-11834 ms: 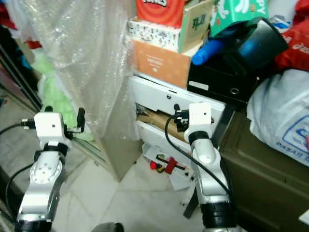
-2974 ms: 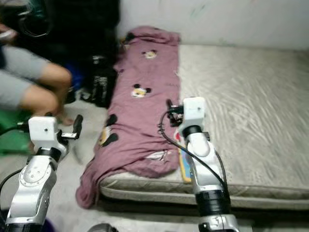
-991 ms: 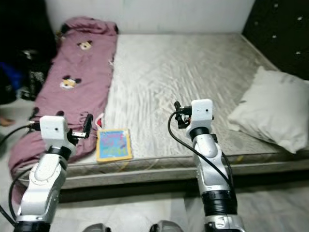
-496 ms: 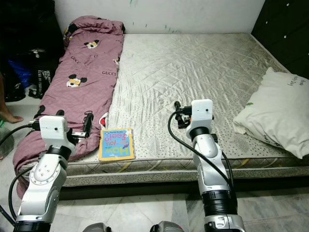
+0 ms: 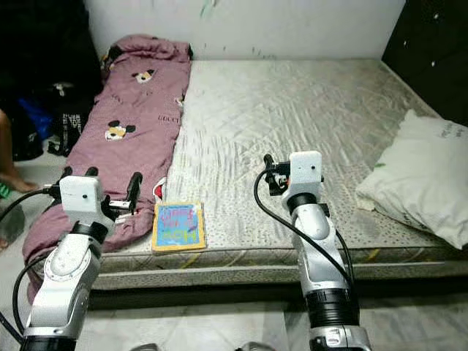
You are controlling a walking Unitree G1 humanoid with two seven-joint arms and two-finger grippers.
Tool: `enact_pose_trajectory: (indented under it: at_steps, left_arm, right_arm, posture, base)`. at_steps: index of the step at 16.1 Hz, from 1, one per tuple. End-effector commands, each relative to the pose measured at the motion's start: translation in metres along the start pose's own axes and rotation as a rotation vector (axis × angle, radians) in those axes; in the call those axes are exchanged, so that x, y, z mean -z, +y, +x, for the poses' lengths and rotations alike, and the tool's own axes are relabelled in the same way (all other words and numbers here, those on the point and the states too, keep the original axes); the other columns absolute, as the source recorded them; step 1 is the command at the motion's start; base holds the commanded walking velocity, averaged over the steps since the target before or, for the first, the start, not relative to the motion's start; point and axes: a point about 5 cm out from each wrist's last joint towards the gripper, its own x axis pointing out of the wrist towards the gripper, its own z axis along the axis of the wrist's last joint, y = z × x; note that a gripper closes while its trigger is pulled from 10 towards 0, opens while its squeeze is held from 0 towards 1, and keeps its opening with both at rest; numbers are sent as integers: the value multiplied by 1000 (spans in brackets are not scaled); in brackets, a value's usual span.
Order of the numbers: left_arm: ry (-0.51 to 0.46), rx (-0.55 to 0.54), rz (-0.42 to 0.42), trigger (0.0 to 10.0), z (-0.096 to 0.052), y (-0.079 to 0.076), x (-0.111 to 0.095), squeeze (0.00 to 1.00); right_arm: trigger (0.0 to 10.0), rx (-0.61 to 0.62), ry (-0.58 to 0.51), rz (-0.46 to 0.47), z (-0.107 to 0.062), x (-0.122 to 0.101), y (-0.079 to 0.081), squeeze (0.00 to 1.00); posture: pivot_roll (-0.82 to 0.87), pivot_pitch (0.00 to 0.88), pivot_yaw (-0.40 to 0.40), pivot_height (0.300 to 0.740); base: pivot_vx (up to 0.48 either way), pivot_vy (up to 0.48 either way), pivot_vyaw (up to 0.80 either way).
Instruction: Clean up the room
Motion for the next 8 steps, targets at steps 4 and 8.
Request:
enact_pose_trajectory:
  at_steps: [4,8]
  left_arm:
    - [-8,-3,3,10000,0,2,-2,0]
    - [-7,-1,3,10000,0,2,-1,0]
  right_arm:
    - [10000,-10,-13,1,2,-4,2,0]
    - [10000,-11,-12,1,2,-4,2,0]
  posture:
    - [-98,0,-24,740]
    - [-96,0,-25,740]
  base:
    - [285,0,0]
    - [298,0,0]
